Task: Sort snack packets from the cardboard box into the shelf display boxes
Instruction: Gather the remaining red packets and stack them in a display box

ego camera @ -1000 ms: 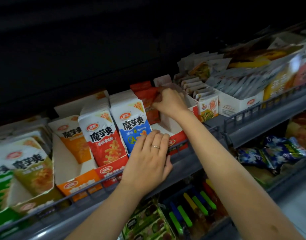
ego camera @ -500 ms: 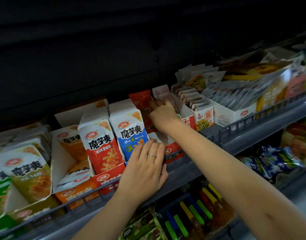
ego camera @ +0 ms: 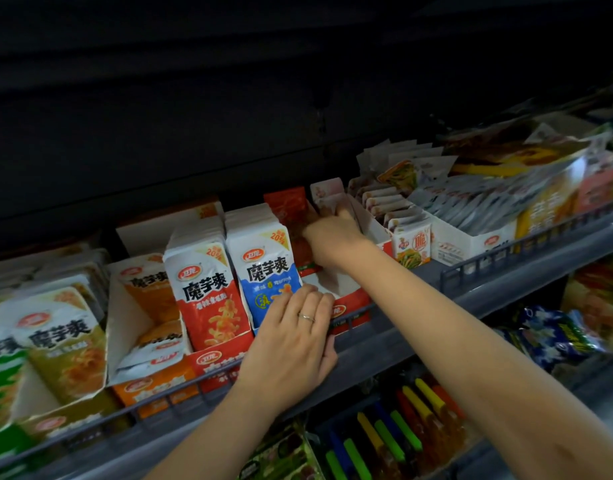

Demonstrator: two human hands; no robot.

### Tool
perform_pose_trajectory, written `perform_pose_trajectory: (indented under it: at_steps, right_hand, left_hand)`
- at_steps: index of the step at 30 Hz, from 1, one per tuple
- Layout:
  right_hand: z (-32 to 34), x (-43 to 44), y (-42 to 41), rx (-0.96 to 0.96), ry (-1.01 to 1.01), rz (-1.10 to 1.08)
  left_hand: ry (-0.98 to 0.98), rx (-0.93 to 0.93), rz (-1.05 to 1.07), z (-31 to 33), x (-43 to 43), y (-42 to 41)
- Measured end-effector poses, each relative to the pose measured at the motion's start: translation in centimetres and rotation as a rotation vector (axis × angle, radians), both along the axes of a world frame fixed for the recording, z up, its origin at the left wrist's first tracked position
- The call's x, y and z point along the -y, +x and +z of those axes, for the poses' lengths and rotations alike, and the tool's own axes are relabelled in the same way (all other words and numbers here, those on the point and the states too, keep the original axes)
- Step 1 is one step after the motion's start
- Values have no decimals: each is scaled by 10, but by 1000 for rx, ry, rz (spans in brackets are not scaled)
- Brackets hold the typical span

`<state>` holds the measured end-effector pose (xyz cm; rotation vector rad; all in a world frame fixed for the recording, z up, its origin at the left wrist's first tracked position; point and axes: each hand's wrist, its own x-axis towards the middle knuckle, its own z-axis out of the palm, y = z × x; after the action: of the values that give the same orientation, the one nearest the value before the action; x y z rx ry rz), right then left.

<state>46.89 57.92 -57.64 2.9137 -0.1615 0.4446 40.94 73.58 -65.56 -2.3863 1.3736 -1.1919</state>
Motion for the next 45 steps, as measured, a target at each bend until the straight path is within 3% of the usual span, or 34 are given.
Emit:
perform_pose_trajectory:
  at_steps: [5,9,15,19,23,27,30,34,41,45]
  right_hand:
    - [-4,1,-14,15,-26,50]
    - [-2,3,-29,71,68,82]
    - [-23,-6,-92,530,439,161]
    - [-39,-36,-145,629,539,271]
    - [-60,-65,-194,818,508,345]
    - [-88,-101,-219,917,596,384]
    - [-121,-128,-224,696,616,481]
    - [-199,-157,-229,165,514,558]
    - [-342,-170,-270,-814,583,372]
    - [-395,-175,-292,-1113,536,237]
  left_hand:
    - [-12,19,-16,0,0,0]
    - [-8,20,-30,0,-1,0]
    - [43,-4,30,6,-2,-1]
    - [144,-80,89,11,-11,-14]
    - [-84,-117,-153,4,-38,-54]
    - [-66,-161,-297,-23,-104,-108]
    - [103,-255,-266,-51,-163,-150]
    - [313,-504,-108,-86,-226,-203]
    - [216,-980,155,-137,-282,-236]
    - [153,-1059,213,-146,-292,-235]
